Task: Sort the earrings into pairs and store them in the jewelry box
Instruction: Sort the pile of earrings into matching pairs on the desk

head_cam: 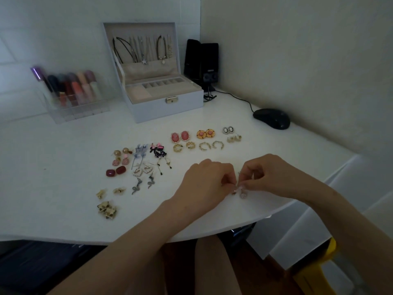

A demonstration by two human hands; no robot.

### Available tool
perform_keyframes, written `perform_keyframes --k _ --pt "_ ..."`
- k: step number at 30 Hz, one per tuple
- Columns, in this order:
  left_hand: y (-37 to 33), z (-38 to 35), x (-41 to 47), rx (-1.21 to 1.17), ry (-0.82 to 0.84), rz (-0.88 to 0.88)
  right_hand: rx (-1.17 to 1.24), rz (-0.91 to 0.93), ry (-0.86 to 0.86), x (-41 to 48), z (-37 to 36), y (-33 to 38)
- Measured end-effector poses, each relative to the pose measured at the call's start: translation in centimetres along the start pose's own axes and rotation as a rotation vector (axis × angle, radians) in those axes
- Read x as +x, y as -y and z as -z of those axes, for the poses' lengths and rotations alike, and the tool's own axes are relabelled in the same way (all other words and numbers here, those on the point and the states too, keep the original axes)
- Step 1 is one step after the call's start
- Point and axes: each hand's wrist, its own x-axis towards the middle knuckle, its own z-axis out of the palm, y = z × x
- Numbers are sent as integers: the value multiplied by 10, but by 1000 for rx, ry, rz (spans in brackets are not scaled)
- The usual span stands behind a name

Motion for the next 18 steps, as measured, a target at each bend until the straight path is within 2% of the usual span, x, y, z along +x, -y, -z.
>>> perform_keyframes --k 3,8,11,13,18 --pt "2 3 1 -89 44 17 11 -10 -12 2 -2 -4" --pt "2 11 -2 -440 186 71 46 -11 -5 3 -3 -8" --pt "-1 15 -6 -563 277 96 38 -5 -2 4 -4 -8" --pt "-4 15 -7 -513 269 90 37 0 -1 4 -4 -8" --pt "-7 9 -7 -126 179 15 42 -1 1 4 -5 -8"
